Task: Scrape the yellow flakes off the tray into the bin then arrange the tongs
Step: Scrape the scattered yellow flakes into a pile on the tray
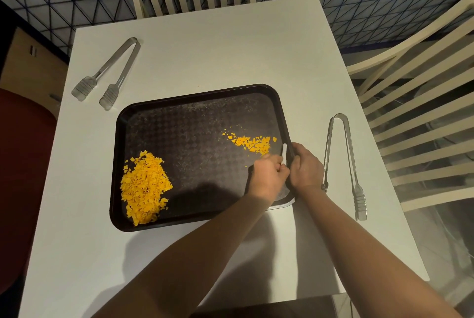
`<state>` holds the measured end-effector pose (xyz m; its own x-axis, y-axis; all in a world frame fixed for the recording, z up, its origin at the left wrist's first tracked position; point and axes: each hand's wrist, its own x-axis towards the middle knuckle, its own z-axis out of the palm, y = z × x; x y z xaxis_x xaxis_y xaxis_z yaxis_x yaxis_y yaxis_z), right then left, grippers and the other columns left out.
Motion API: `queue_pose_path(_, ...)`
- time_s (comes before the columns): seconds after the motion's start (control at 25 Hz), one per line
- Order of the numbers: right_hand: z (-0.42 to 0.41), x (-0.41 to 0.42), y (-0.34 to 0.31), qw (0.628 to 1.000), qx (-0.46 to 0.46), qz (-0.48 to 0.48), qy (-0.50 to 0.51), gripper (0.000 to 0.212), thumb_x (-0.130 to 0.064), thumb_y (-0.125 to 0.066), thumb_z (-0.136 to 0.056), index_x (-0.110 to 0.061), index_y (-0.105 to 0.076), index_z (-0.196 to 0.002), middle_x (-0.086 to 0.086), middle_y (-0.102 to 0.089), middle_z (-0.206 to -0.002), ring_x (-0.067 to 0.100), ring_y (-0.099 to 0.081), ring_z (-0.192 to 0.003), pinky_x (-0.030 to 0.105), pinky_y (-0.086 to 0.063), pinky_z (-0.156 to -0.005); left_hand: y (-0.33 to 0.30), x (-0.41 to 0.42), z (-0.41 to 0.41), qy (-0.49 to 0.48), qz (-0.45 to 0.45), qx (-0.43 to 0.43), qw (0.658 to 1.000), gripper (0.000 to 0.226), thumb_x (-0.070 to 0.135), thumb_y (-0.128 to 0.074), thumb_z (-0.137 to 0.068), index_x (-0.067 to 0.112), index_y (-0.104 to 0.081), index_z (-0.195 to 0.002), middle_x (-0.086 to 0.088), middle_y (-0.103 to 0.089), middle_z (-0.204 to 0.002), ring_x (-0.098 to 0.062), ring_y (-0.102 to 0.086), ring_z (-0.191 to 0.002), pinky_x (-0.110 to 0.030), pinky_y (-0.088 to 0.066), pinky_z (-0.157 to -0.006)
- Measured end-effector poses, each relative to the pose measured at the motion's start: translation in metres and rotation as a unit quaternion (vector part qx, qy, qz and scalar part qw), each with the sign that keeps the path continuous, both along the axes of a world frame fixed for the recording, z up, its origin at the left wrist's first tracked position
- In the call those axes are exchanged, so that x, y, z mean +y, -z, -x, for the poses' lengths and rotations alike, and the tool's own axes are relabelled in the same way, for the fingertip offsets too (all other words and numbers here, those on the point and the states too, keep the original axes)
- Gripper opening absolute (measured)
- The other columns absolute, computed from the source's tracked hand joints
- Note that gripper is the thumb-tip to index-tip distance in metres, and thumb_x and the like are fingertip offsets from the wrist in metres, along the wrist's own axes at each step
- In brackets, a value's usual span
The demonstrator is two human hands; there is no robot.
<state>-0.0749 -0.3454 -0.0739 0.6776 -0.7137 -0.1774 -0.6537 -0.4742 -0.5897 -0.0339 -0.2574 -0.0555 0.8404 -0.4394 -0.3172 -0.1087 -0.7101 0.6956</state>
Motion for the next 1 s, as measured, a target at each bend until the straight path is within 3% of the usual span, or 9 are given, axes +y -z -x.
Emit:
queue_pose_path(0.12, 0.0, 0.001, -0.001, 1.0, -0.005, 0.004, 0.001, 0.055, -0.019, -0.025, -0.073, -0.021, -0.059, -0.115, 0.008, -0.068, -0.101, 0.034, -0.059, -0.09, 0.031, -0.04, -0.07, 0.0, 0.0, -0.004, 0.014, -0.019, 0.015, 1.0, 0.015, 0.008, -0.051, -0.08, 0.0, -0.063, -0.083, -0.015, -0.058, -0.086, -0.037, -0.057, -0.084, -0.037, -0.049, -0.076)
queue_pose_path(0.28, 0.0, 0.0, -0.001, 1.0, 0.002, 0.003, -0.001, 0.045, -0.013, -0.032, -0.082, -0.019, -0.058, -0.119, 0.009, -0.067, -0.105, 0.035, -0.059, -0.093, 0.033, -0.042, -0.075, 0.001, 0.005, -0.013, 0.002, -0.053, -0.02, 0.998, 0.027, 0.009, -0.046, -0.086, 0.0, -0.062, -0.106, -0.019, -0.06, -0.108, -0.036, -0.058, -0.096, -0.039, -0.049, -0.087)
queue_pose_path(0.48, -0.001, 0.002, -0.002, 1.0, -0.006, 0.003, -0.001, 0.055, -0.02, -0.024, -0.072, -0.02, -0.06, -0.115, 0.008, -0.068, -0.1, 0.034, -0.06, -0.091, 0.033, -0.042, -0.073, -0.001, 0.006, -0.006, 0.106, -0.058, -0.034, 0.992, 0.018, 0.009, -0.045, -0.086, -0.001, -0.059, -0.09, -0.02, -0.056, -0.099, -0.04, -0.056, -0.088, -0.041, -0.048, -0.076)
queue_pose_path(0.68, -0.001, 0.002, -0.004, 1.0, -0.005, 0.002, 0.0, 0.056, -0.02, -0.024, -0.072, -0.019, -0.06, -0.115, 0.009, -0.068, -0.103, 0.035, -0.059, -0.092, 0.033, -0.042, -0.074, -0.004, 0.005, -0.009, 0.082, -0.1, -0.047, 0.99, 0.018, 0.007, -0.043, -0.088, 0.0, -0.058, -0.096, -0.018, -0.054, -0.107, -0.039, -0.056, -0.094, -0.043, -0.046, -0.079)
queue_pose_path(0.88, -0.001, 0.001, -0.003, 1.0, -0.005, 0.004, 0.001, 0.056, -0.02, -0.024, -0.072, -0.019, -0.059, -0.115, 0.009, -0.068, -0.1, 0.034, -0.059, -0.091, 0.032, -0.041, -0.072, -0.007, -0.002, -0.004, 0.076, -0.06, -0.026, 0.995, 0.012, 0.006, -0.047, -0.082, -0.002, -0.053, -0.076, -0.023, -0.056, -0.096, -0.042, -0.054, -0.086, -0.039, -0.045, -0.07)
queue_pose_path(1.0, -0.001, 0.003, -0.005, 1.0, -0.006, 0.006, 0.002, 0.056, -0.02, -0.024, -0.072, -0.019, -0.06, -0.115, 0.01, -0.068, -0.101, 0.036, -0.059, -0.091, 0.033, -0.041, -0.073, -0.007, -0.003, -0.014, 0.048, -0.074, -0.014, 0.996, 0.016, 0.006, -0.047, -0.082, -0.001, -0.061, -0.088, -0.02, -0.058, -0.102, -0.04, -0.058, -0.089, -0.037, -0.049, -0.075)
